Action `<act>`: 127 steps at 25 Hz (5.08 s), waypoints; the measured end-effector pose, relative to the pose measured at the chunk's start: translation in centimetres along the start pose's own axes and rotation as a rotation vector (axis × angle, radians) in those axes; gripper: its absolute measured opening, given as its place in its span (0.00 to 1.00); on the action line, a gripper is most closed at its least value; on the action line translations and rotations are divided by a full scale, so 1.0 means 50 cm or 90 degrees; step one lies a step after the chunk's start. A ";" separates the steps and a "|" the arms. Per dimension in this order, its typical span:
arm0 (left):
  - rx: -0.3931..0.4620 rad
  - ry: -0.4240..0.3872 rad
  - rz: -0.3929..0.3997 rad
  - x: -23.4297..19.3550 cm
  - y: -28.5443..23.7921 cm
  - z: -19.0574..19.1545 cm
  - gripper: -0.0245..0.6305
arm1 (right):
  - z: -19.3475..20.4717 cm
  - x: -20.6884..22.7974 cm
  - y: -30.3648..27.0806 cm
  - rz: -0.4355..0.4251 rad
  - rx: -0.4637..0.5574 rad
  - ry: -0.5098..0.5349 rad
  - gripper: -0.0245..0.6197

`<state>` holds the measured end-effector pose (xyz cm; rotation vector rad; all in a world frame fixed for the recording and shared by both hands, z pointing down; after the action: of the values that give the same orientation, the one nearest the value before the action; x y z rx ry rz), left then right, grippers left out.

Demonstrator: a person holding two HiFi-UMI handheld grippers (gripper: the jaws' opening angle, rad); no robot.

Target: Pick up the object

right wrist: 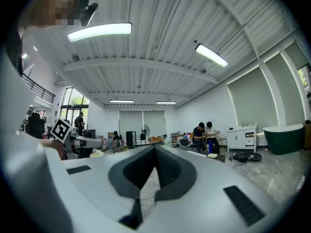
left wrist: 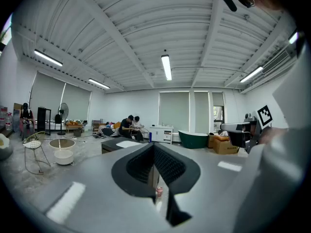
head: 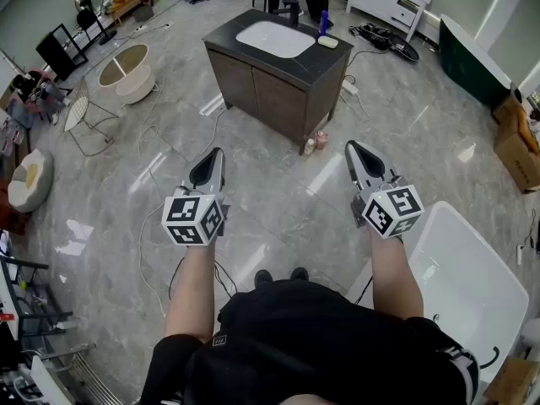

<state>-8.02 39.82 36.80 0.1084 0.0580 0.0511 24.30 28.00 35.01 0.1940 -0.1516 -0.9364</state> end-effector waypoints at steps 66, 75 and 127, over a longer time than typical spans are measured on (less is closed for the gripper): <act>-0.111 0.054 0.044 -0.290 -0.164 0.134 0.55 | 0.201 0.028 -0.280 0.056 -0.084 -0.017 0.49; -0.149 0.048 0.028 -0.315 -0.453 0.169 0.54 | 0.272 0.242 -0.471 0.029 -0.110 -0.043 0.49; -0.152 0.081 0.329 -0.488 -1.493 0.323 0.49 | 0.432 0.839 -1.079 0.175 -0.252 0.012 0.49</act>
<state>-27.80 -37.33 45.98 -0.1222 0.1497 0.5793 1.93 -39.30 45.46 -0.1804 0.0259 -0.6740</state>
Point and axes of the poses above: the fingertips, and each gripper's own axes: y backward along the fingers, x to its right, z out of its underside, the point moved 8 cm from there along y, backward along the fingers, and after that the axes turned 13 degrees about x, right-handed, at the moved point
